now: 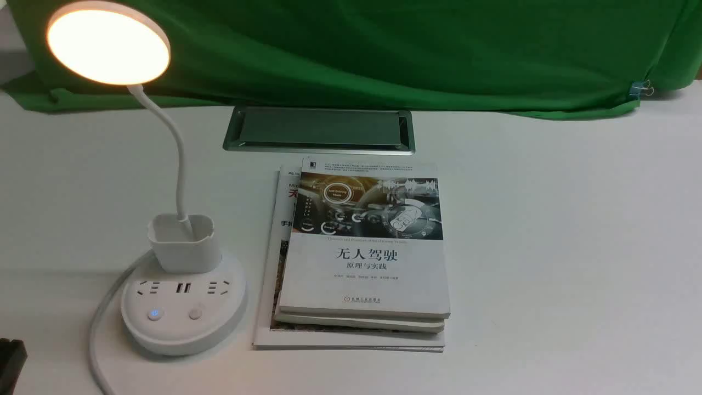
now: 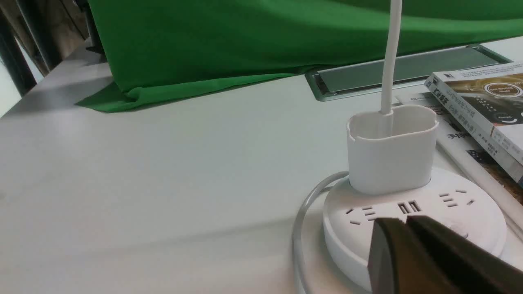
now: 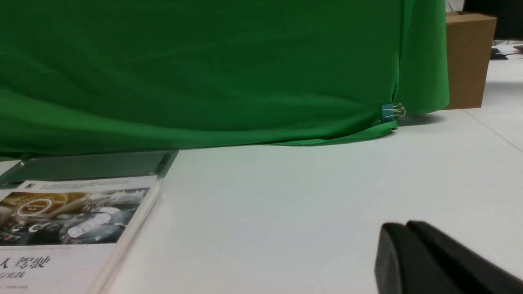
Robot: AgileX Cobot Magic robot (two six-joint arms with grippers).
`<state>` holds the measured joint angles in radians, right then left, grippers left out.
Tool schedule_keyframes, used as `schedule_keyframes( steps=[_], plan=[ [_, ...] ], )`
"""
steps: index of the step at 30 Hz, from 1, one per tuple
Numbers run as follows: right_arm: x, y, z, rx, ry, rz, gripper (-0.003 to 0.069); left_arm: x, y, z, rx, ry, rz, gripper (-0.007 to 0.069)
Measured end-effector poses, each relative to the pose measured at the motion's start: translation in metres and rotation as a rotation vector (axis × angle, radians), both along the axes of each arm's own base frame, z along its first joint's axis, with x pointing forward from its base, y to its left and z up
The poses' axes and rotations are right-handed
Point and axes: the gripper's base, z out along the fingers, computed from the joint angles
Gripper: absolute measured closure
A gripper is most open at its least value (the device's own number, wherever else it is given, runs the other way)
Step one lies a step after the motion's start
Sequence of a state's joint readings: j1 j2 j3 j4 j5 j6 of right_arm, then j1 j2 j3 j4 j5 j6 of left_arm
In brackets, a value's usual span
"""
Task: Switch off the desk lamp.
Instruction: Use the left arm to press the button switch on the lamp holder
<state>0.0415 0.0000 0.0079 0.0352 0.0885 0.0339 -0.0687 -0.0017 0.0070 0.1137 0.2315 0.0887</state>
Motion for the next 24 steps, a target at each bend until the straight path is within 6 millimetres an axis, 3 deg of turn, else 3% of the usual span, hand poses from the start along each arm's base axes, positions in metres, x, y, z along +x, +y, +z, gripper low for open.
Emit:
schedule_keyframes(
  steps=[24],
  plan=[
    [0.0000, 0.0000, -0.0001, 0.000, 0.001, 0.000, 0.0624, 0.0003, -0.0003, 0.0022, -0.003, -0.025, -0.003, 0.0606]
  ],
)
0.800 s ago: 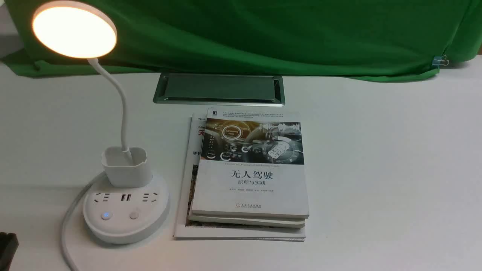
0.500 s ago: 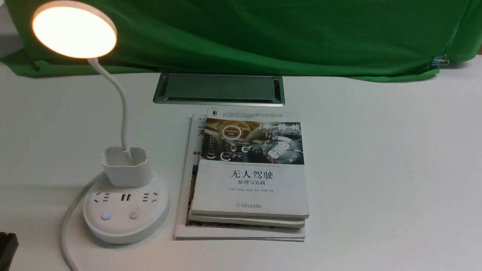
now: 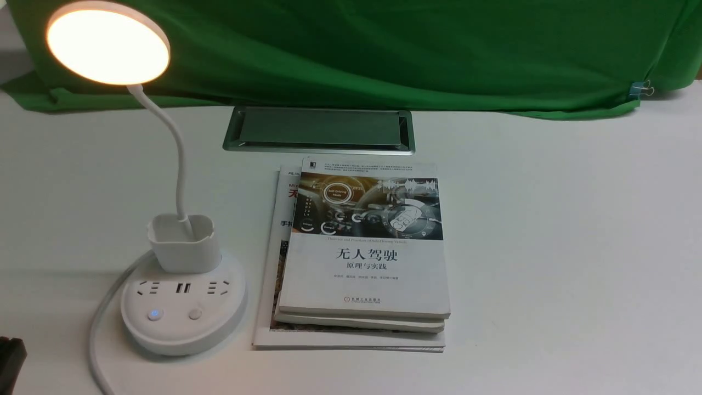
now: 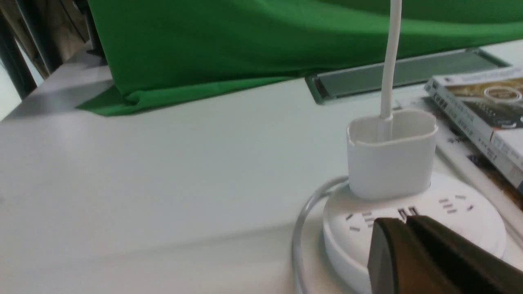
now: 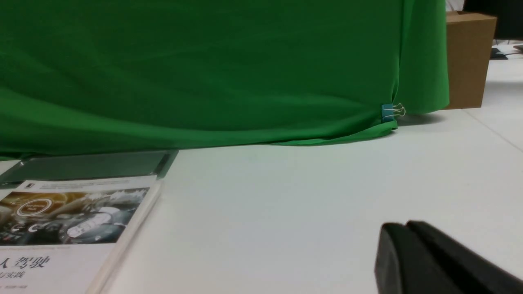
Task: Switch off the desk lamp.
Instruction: Use the left arm to press the button switch on the lamp holder
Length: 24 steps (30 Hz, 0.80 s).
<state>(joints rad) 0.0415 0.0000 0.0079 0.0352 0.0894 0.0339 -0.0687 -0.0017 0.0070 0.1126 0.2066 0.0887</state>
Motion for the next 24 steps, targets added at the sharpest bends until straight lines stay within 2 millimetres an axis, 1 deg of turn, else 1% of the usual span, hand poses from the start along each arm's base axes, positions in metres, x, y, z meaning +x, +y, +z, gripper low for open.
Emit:
schedule_keyframes(
  steps=[2, 5, 6, 7, 8, 9, 11, 14, 15, 16, 17, 18, 22, 24],
  plan=[
    [0.000, 0.000, 0.000, 0.000, 0.000, 0.000, 0.0624, 0.000, 0.000, 0.002, -0.002, -0.022, -0.003, 0.0606],
    [0.000, 0.000, 0.000, 0.000, 0.000, 0.000, 0.0624, 0.001, -0.001, 0.012, -0.008, -0.127, -0.014, 0.0606],
    [0.000, 0.000, 0.000, 0.000, 0.000, 0.000, 0.0624, 0.001, -0.001, 0.012, -0.009, -0.135, -0.015, 0.0606],
    [0.000, 0.000, 0.000, 0.000, 0.000, 0.000, 0.0624, 0.000, -0.002, 0.019, -0.013, -0.205, -0.023, 0.0606],
    [0.000, 0.000, 0.000, 0.000, 0.000, 0.000, 0.0624, 0.000, -0.002, 0.019, -0.013, -0.211, -0.024, 0.0606],
    [0.000, 0.000, 0.000, 0.000, 0.000, 0.000, 0.0624, -0.001, -0.003, 0.026, -0.027, -0.290, -0.033, 0.0606],
    [0.000, 0.000, 0.000, 0.000, 0.000, 0.000, 0.0624, -0.002, -0.004, 0.032, -0.078, -0.355, -0.044, 0.0606],
    [0.000, 0.000, 0.000, 0.000, 0.000, 0.000, 0.0624, -0.007, -0.005, 0.047, -0.210, -0.511, -0.084, 0.0606],
    [0.000, 0.000, 0.000, 0.000, 0.000, 0.000, 0.0624, -0.011, -0.005, 0.055, -0.261, -0.599, -0.110, 0.0606],
    [0.000, 0.000, 0.000, 0.000, 0.000, 0.000, 0.0624, -0.011, -0.005, 0.055, -0.271, -0.608, -0.112, 0.0606],
    [0.000, 0.000, 0.000, 0.000, 0.000, 0.000, 0.0624, -0.014, -0.005, 0.062, -0.329, -0.649, -0.128, 0.0606],
    [0.000, 0.000, 0.000, 0.000, 0.000, 0.000, 0.0624, -0.013, -0.005, 0.070, -0.360, -0.649, -0.132, 0.0606],
    [0.000, 0.000, 0.000, 0.000, 0.000, 0.000, 0.0624, -0.012, -0.004, 0.118, -0.412, -0.626, -0.132, 0.0606],
    [0.000, 0.000, 0.000, 0.000, 0.000, 0.000, 0.0624, -0.006, -0.003, 0.149, -0.437, -0.545, -0.109, 0.0606]
  ],
)
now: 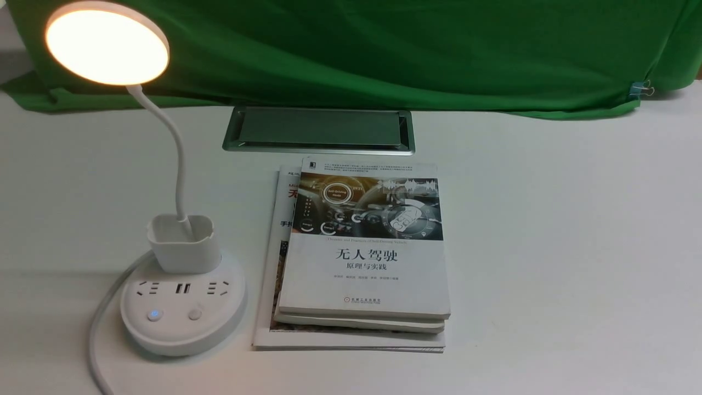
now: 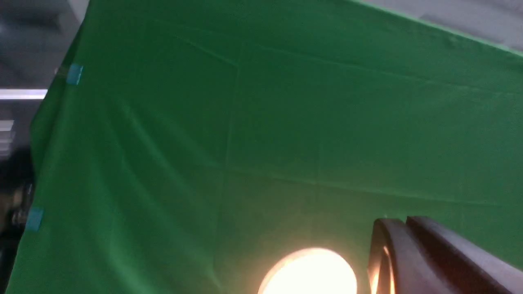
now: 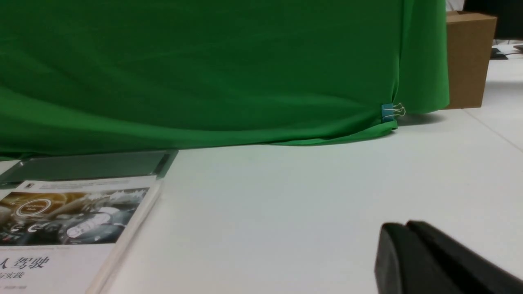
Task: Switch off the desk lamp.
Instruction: Use the left arm to press the button switch on the lamp holder
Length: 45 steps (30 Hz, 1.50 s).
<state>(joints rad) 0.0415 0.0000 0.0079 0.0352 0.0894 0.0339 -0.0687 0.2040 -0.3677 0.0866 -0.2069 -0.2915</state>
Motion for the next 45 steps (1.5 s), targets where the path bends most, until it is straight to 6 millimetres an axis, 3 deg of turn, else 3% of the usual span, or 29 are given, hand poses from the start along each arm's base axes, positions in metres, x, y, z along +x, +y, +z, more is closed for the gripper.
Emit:
schedule_keyframes(
  steps=[4, 9, 15, 21, 30, 32, 34, 36, 40, 45],
  plan=[
    [0.000, 0.000, 0.000, 0.000, 0.000, 0.000, 0.0624, 0.022, 0.001, 0.026, -0.049, 0.301, 0.006, 0.0606],
    [0.000, 0.000, 0.000, 0.000, -0.001, 0.000, 0.0624, 0.054, 0.001, 0.012, 0.055, 0.633, 0.057, 0.0606],
    [0.000, 0.000, 0.000, 0.000, -0.001, 0.000, 0.0624, 0.086, -0.002, -0.004, 0.117, 0.756, 0.052, 0.0606],
    [0.000, 0.000, 0.000, 0.000, -0.001, 0.000, 0.0624, 0.113, -0.005, -0.038, 0.108, 1.034, 0.028, 0.0606],
    [0.000, 0.000, 0.000, 0.000, -0.001, 0.000, 0.0624, 0.147, -0.013, -0.103, 0.269, 1.558, -0.098, 0.0606],
    [0.000, 0.000, 0.000, 0.000, -0.001, 0.000, 0.0624, 0.154, -0.015, -0.106, 0.283, 1.593, -0.119, 0.0606],
    [0.000, 0.000, 0.000, 0.000, -0.001, 0.000, 0.0624, 0.178, -0.018, -0.115, 0.307, 1.660, -0.156, 0.0606],
    [0.000, 0.000, 0.000, 0.000, -0.001, 0.000, 0.0624, 0.187, -0.020, -0.117, 0.307, 1.679, -0.170, 0.0606],
    [0.000, 0.000, 0.000, 0.000, 0.000, 0.000, 0.0624, 0.211, -0.051, -0.128, 0.427, 1.727, -0.293, 0.0606],
    [0.000, 0.000, 0.000, 0.000, 0.000, 0.000, 0.0624, 0.227, -0.083, -0.136, 0.593, 1.718, -0.245, 0.0606]
  ],
)
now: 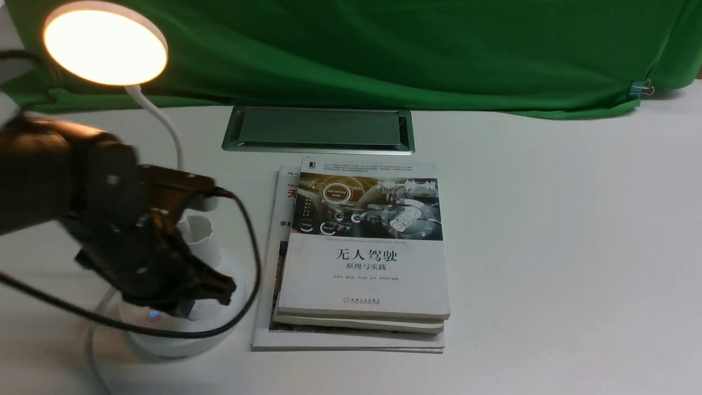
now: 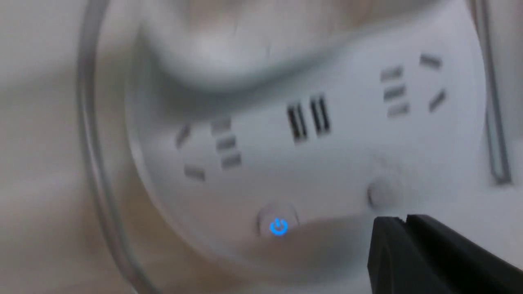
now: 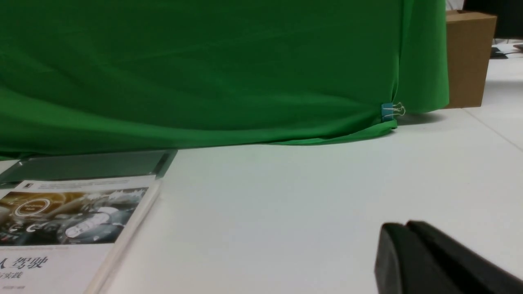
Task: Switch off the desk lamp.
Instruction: Use the left arm to press the button switch on the lamp holder
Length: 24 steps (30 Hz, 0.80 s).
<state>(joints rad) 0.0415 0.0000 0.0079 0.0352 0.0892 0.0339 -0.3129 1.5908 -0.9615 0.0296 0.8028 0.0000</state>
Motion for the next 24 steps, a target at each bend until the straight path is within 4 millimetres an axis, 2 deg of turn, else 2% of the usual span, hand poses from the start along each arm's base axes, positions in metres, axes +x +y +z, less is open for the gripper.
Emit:
schedule_keyframes(
  steps=[6, 9, 10, 14, 21, 24],
  plan=[
    [0.000, 0.000, 0.000, 0.000, 0.000, 0.000, 0.0624, 0.006, -0.006, -0.004, 0.008, -0.039, -0.006, 0.0606],
    [0.000, 0.000, 0.000, 0.000, 0.000, 0.000, 0.0624, 0.004, -0.006, -0.012, -0.005, -0.044, 0.002, 0.0606],
    [0.000, 0.000, 0.000, 0.000, 0.000, 0.000, 0.0624, 0.001, -0.006, -0.024, -0.019, -0.027, 0.015, 0.0606],
    [0.000, 0.000, 0.000, 0.000, 0.000, 0.000, 0.0624, 0.001, -0.007, -0.031, -0.031, -0.054, 0.014, 0.0606],
    [0.000, 0.000, 0.000, 0.000, 0.000, 0.000, 0.0624, -0.001, -0.005, -0.018, -0.030, -0.097, 0.003, 0.0606],
    [0.000, 0.000, 0.000, 0.000, 0.000, 0.000, 0.0624, -0.003, -0.002, -0.001, -0.026, -0.165, -0.002, 0.0606]
  ],
)
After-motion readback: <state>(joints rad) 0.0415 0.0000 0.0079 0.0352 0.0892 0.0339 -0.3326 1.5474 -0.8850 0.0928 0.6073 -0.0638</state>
